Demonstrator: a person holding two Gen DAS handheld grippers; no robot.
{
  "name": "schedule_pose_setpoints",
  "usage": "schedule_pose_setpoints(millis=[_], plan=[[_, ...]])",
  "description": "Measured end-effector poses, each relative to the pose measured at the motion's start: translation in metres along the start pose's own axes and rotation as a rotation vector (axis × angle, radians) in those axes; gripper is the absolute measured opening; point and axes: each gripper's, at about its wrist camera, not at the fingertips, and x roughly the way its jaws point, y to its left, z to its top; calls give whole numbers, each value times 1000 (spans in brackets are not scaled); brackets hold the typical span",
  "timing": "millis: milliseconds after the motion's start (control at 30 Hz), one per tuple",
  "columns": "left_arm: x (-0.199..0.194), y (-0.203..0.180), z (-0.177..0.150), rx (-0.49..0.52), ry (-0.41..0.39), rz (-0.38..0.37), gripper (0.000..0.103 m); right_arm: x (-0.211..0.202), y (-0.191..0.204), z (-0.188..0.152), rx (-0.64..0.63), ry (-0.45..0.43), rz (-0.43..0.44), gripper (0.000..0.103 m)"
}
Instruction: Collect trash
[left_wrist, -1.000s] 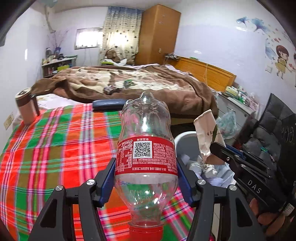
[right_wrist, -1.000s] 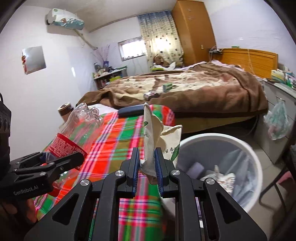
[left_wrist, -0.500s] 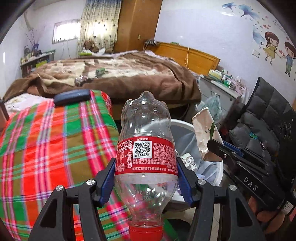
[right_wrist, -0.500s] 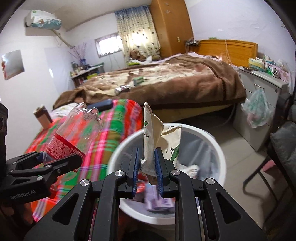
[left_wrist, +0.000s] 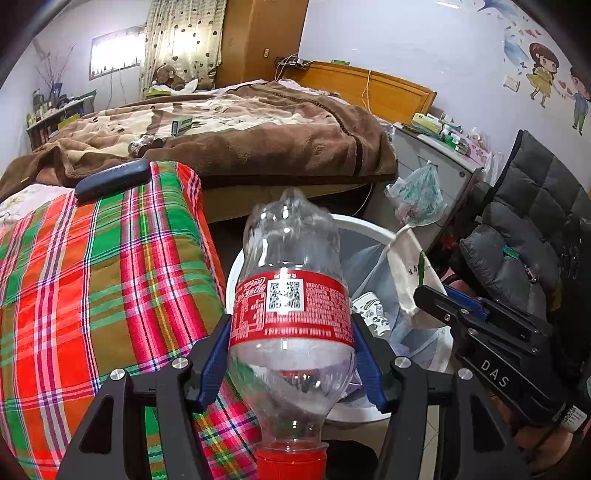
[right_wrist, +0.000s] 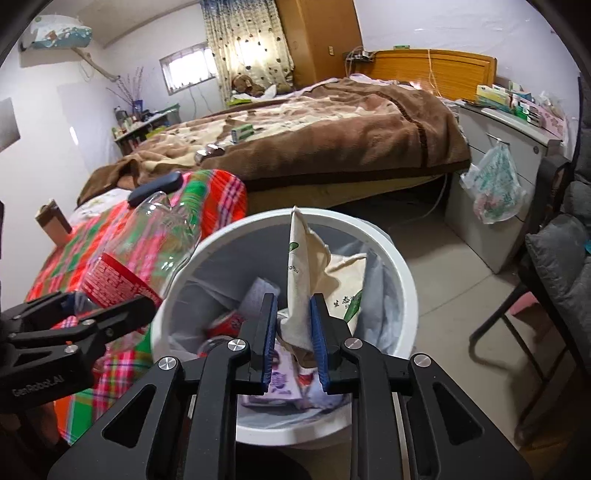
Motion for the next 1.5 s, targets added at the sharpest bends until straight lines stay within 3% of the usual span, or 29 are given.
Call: schedule_pose_setpoints(millis=[133,200,233,767,1067,1233,1500], plan=[[-4,-3,0,12,-16,-4,66,-1,-1,-2,-7,6,-11,27],[-7,-5,0,20,-26,16,66,-4,-2,-3,3,-1,-4,48],[-9,-6,0,27,-32,21,66,-7,-2,-3,12,-8,2,50],[-58,1,-15,6,-108,30,67,-39,5,-11,53,-98,6,50],[-90,2,-42,11,-166,112,67,-61,31,-25,2,-165,-14,50],[-105,-2,-63,42,-206,204,67,-72,40,-39,-9,-196,-38,50],[-120,-2,-88,16,-227,212,67,-83,45,-55,9,-218,-71,50]])
